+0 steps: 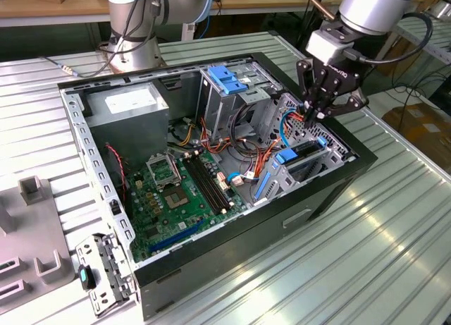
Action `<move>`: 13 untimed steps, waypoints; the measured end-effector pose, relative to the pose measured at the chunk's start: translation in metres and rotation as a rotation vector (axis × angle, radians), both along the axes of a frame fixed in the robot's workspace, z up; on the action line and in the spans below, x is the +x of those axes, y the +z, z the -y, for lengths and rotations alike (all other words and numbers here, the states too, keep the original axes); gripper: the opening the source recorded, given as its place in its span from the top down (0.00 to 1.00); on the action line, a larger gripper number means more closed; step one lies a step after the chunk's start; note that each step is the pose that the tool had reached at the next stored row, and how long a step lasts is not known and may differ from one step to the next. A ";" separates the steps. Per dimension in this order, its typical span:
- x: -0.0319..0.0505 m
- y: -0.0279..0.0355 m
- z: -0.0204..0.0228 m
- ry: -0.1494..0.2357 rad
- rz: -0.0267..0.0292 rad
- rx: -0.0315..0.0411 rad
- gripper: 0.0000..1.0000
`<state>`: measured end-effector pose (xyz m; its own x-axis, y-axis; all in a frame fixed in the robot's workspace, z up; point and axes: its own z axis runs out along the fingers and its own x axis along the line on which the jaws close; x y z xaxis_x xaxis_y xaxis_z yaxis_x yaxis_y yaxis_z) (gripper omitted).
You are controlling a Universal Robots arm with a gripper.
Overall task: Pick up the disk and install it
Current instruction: 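Insert the first disk wire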
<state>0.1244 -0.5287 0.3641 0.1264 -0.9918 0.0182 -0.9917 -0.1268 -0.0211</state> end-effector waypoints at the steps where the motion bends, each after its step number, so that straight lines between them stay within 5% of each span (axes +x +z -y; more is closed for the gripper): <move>1: 0.0000 -0.0002 0.0003 -0.002 0.0001 0.0000 0.84; 4: 0.0000 -0.0008 0.0019 -0.015 0.0000 -0.0003 0.84; 8: -0.0013 -0.0018 0.0130 -0.016 0.0000 -0.0002 0.84; 13: -0.0048 -0.0027 0.0148 -0.021 0.0001 -0.0004 0.84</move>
